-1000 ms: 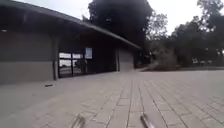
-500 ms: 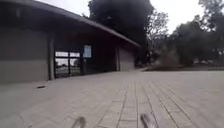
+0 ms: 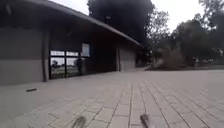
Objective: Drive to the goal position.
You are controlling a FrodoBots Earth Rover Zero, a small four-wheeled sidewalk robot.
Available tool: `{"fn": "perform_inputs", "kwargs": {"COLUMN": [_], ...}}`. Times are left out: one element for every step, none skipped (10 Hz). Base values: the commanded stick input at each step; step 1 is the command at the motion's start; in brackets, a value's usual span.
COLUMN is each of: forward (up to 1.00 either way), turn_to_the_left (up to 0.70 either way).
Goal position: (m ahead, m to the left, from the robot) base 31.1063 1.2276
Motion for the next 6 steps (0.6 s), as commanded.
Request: {"fn": "perform_inputs", "kwargs": {"forward": [1.00,1.00,0.99,0.98,0.98,0.98], "turn_to_the_left": [0.00,0.00,0.00,0.00,0.00,0.00]}}
